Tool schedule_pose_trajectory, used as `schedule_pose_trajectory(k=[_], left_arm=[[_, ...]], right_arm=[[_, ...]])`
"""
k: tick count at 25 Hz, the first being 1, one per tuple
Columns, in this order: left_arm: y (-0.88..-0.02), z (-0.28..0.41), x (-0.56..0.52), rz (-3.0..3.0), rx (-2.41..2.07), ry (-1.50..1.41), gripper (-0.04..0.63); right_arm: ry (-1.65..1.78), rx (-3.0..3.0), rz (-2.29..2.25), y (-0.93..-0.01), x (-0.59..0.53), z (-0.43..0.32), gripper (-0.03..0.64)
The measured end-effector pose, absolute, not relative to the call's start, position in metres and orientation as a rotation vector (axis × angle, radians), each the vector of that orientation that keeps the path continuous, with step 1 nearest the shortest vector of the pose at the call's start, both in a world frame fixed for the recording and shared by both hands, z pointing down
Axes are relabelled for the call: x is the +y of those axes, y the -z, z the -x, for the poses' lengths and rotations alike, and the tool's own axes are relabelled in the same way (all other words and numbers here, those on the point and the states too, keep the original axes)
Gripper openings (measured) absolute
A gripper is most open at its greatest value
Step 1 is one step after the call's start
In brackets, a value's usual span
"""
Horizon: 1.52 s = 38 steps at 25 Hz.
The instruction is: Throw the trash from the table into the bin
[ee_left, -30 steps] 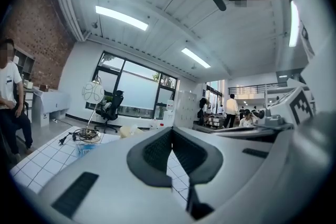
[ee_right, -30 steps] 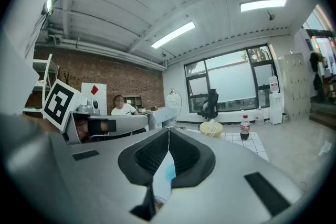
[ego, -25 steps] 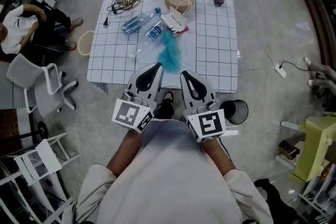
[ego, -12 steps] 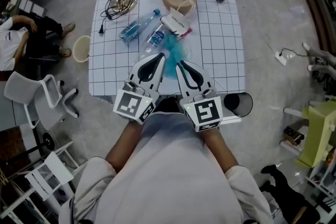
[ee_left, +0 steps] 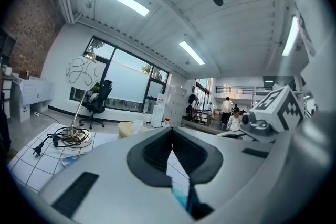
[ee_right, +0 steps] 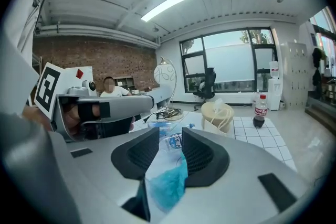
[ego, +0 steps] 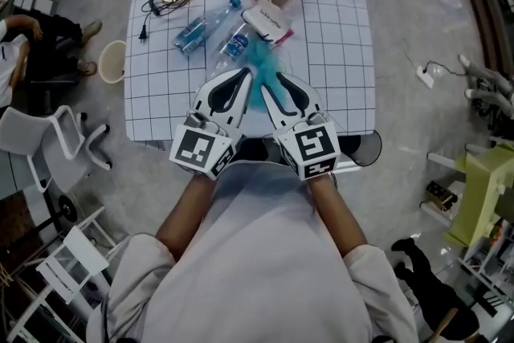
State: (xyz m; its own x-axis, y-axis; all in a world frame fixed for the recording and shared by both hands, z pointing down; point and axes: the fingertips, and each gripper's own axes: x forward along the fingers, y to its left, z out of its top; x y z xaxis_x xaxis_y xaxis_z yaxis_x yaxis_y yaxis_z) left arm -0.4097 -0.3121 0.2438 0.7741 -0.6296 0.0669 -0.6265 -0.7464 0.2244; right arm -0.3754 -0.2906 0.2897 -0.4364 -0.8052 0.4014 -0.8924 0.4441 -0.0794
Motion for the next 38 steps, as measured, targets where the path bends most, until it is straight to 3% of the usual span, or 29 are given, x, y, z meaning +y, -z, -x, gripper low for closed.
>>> schedule_pose_trajectory(k=[19,38], left_arm=[[-0.262,0.414,-0.315,-2.697,-0.986,0.006,0.006],[-0.278,0.433,-0.316,-2.639,-1.022,-0.016,0.006]], right_arm=[[-0.454,-2.201,-1.162,-0.375,-0.32,0.381,0.3],[-0.627,-2.041,-1.066,-0.463,-0.33,0.375,0.31]])
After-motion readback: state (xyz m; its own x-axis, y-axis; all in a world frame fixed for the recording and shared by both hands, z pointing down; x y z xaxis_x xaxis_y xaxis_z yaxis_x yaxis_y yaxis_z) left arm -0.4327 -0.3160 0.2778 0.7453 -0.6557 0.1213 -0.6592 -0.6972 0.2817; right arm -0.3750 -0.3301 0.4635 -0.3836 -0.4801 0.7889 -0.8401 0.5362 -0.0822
